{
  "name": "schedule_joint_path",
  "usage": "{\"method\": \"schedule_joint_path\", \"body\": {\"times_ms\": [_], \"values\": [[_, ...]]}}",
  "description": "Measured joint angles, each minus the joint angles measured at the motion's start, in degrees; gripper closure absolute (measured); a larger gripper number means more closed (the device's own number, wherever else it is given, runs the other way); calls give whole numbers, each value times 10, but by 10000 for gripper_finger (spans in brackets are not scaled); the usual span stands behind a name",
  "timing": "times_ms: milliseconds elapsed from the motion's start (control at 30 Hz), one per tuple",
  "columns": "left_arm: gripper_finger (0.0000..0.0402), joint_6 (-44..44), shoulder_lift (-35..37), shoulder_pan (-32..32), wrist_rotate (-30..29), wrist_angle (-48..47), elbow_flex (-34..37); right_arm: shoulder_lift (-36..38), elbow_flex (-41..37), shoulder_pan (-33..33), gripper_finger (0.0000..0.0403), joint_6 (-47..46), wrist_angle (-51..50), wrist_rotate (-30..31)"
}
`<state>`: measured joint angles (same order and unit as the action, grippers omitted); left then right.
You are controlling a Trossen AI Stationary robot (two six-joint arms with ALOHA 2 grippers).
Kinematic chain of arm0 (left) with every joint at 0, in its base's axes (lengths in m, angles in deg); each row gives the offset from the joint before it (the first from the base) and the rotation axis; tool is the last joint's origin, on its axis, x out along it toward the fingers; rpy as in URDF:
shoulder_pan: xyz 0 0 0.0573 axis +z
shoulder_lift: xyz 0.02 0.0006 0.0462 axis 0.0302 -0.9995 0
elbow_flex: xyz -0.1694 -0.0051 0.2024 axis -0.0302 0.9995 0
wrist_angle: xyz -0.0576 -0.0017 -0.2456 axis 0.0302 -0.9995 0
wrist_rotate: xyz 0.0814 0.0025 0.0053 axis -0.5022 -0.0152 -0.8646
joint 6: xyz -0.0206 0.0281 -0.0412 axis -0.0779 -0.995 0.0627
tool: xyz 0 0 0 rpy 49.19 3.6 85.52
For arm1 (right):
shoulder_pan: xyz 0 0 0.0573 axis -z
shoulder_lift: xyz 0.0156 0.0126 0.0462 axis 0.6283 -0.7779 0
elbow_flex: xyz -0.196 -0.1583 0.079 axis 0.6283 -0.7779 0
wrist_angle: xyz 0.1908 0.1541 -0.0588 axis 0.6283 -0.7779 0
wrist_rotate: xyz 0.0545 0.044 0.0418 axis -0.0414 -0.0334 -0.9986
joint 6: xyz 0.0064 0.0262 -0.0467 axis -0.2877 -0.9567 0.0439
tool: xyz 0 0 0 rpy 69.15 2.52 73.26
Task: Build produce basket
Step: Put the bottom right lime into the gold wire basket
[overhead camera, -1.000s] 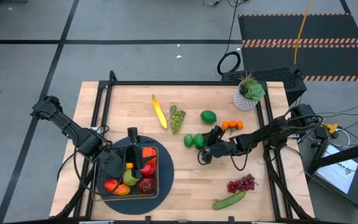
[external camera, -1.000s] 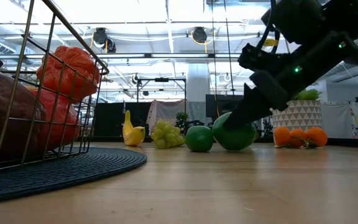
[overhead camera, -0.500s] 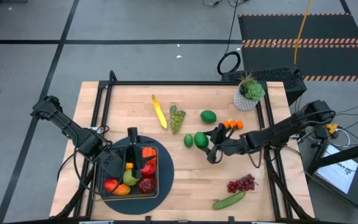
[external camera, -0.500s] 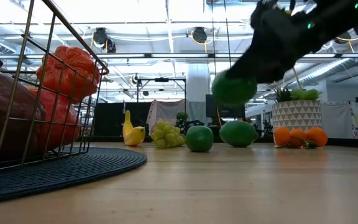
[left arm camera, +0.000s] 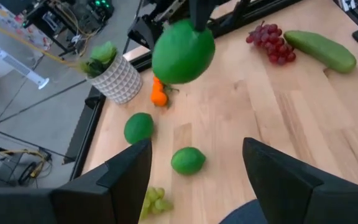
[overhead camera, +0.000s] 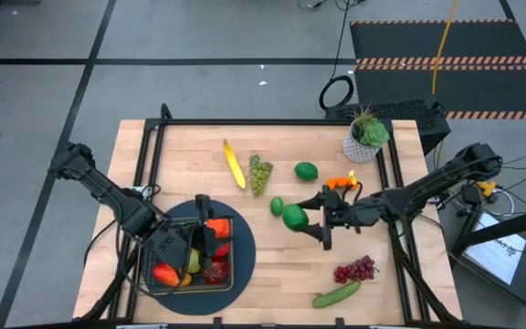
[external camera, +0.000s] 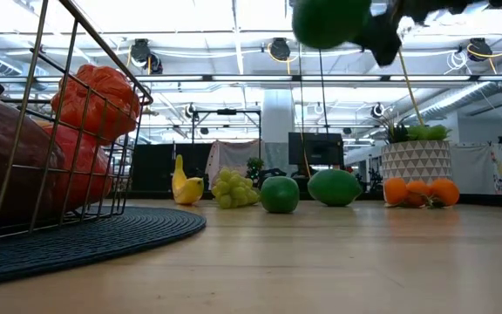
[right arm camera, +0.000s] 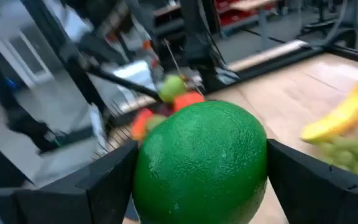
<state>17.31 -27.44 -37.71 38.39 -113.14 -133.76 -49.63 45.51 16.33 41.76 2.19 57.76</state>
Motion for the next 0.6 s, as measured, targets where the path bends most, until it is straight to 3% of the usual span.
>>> {"method": "schedule_joint_path", "body": {"times_ms": [267,600], "values": [[151,-41,-9,0,-1,31,0,0,0,-27,85,29,126,-32],[151,-42,-9,0,-1,33,0,0,0,-65,85,240,170,-56]]}}
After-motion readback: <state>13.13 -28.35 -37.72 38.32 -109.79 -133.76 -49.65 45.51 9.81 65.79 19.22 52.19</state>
